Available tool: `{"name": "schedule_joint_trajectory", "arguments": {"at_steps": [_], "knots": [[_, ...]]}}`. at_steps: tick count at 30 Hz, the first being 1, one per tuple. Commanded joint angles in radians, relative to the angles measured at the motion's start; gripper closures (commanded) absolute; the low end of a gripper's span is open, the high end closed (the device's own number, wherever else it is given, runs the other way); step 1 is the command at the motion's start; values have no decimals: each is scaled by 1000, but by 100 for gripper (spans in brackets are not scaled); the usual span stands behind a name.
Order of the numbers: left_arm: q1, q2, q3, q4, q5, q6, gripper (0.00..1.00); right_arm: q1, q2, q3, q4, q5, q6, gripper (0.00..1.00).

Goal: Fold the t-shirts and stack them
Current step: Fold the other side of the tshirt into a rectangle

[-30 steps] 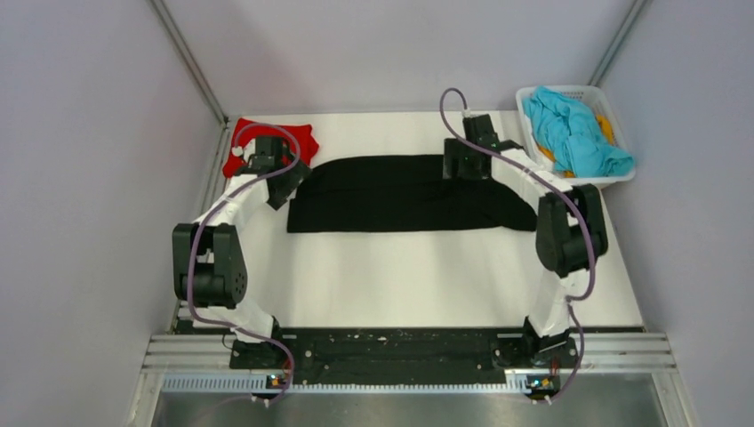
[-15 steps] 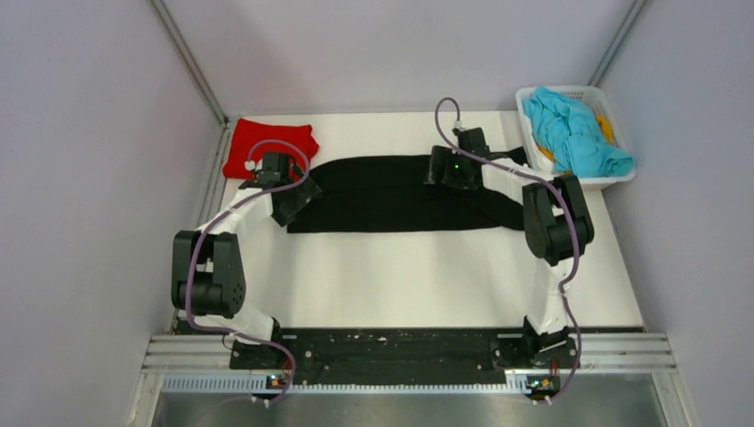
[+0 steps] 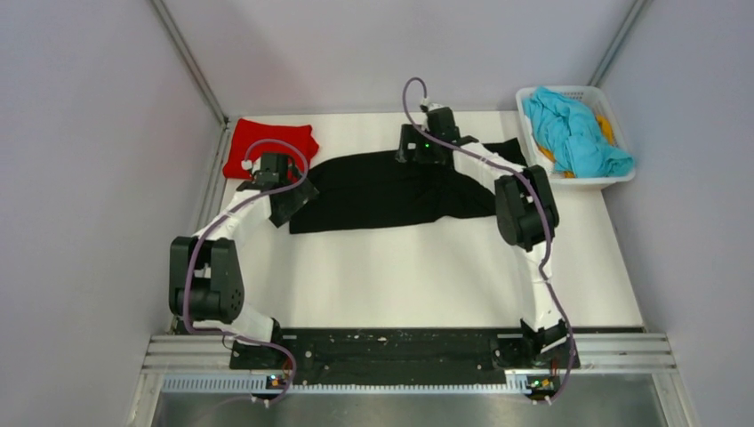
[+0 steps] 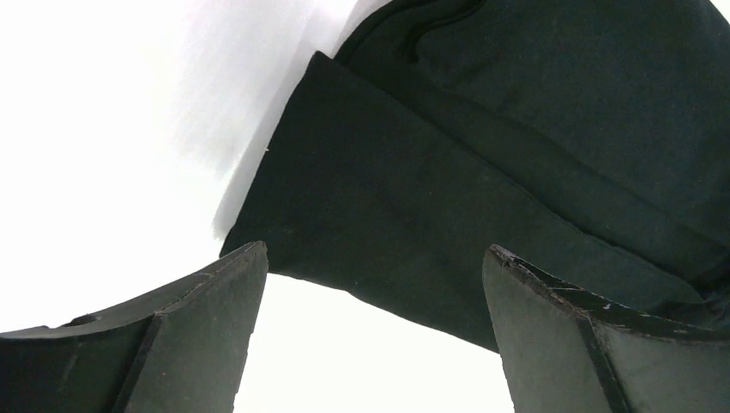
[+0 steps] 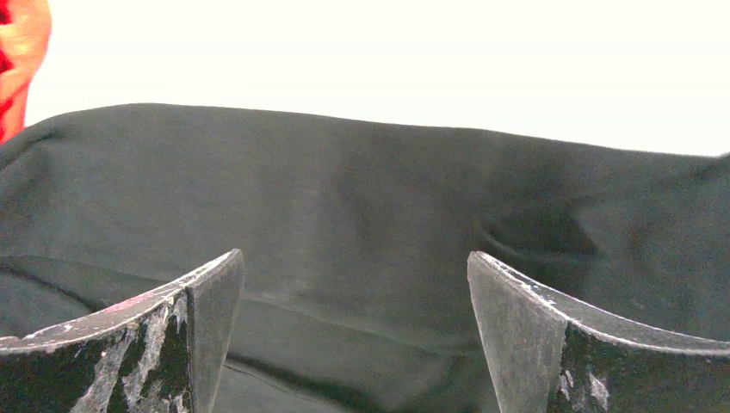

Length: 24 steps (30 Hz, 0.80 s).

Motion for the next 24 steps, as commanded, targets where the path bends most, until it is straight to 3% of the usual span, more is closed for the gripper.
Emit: {"name": "schedule_joint_trajectory", "arguments": {"at_steps": [1,4,7,15,20,24], "knots": [[3,-60,9,-21,-32,17,1,122,33,153,-19,76,-159,1],[3,-83,9,-25,-34,19,1,174,15,168,-51,208,-270,1],[3,-95,23,-3,-5,34,1,186,-53,114,-81,301,-262,1],[-31,28,157,57,191,70,1,134,-393,-339,159,370,-189,1],[-49,150,270,48,247,84,1,33,-344,-336,154,303,-119,1],[-49,194,311,39,243,79,1,25,-254,-255,152,348,-133,1]]}}
